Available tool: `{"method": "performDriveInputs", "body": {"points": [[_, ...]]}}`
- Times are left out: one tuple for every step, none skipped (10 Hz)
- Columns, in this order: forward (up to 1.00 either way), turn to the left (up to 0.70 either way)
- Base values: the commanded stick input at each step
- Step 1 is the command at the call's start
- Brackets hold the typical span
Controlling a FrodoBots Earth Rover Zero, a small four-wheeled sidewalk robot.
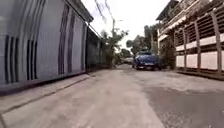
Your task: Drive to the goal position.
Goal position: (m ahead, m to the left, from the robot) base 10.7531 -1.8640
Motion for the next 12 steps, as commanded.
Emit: {"method": "performDriveInputs", "body": {"points": [[0.5, 0.0], [0.5, 0.0], [0.5, 0.0], [0.5, 0.0], [0.5, 0.0], [0.5, 0.0], [0.5, 0.0], [0.5, 0.0], [0.5, 0.0], [0.5, 0.0], [0.5, 0.0], [0.5, 0.0]]}}
